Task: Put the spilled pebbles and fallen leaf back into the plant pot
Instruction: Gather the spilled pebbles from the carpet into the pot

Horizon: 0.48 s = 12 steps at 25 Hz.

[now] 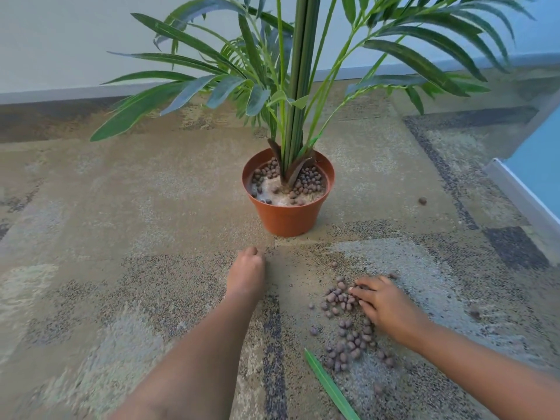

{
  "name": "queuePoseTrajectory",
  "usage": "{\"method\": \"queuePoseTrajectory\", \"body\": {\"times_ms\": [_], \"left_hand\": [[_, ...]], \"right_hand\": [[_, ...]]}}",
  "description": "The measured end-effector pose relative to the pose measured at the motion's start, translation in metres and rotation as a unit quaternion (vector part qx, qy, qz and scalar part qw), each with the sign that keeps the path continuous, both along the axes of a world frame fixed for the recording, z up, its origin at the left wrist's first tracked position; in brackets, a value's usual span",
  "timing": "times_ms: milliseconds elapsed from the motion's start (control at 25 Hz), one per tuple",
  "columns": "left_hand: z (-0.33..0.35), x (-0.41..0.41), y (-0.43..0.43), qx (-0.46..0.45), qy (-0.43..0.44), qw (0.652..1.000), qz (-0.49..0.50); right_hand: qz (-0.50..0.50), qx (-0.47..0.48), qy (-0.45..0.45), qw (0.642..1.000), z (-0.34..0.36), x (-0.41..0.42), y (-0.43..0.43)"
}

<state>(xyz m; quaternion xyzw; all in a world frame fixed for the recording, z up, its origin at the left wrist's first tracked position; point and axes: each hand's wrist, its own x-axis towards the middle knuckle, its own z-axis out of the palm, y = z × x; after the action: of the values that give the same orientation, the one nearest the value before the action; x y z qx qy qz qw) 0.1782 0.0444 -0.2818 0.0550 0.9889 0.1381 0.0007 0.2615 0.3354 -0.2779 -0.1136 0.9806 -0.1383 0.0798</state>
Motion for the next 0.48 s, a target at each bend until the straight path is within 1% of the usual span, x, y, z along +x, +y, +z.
{"method": "queuePoseTrajectory", "body": {"times_ms": [80, 120, 160, 280, 480], "left_hand": [[0.000, 0.004, -0.012, 0.103, 0.020, 0.990, 0.092], [-0.001, 0.005, -0.018, 0.145, 0.032, 0.980, 0.133], [-0.003, 0.007, -0.023, 0.167, 0.036, 0.971, 0.166], [-0.004, 0.007, -0.033, 0.194, 0.019, 0.954, 0.229], [-0.009, 0.000, -0.033, 0.187, -0.014, 0.956, 0.226]], "right_hand": [[0.001, -0.009, 0.012, 1.000, 0.000, 0.001, 0.002], [0.000, -0.018, 0.016, 1.000, 0.001, 0.001, 0.004], [-0.001, -0.028, 0.019, 0.999, 0.002, 0.002, 0.005], [-0.003, -0.034, 0.018, 0.999, 0.006, 0.006, 0.004], [-0.010, -0.056, 0.010, 0.998, 0.012, 0.011, 0.004]]}}
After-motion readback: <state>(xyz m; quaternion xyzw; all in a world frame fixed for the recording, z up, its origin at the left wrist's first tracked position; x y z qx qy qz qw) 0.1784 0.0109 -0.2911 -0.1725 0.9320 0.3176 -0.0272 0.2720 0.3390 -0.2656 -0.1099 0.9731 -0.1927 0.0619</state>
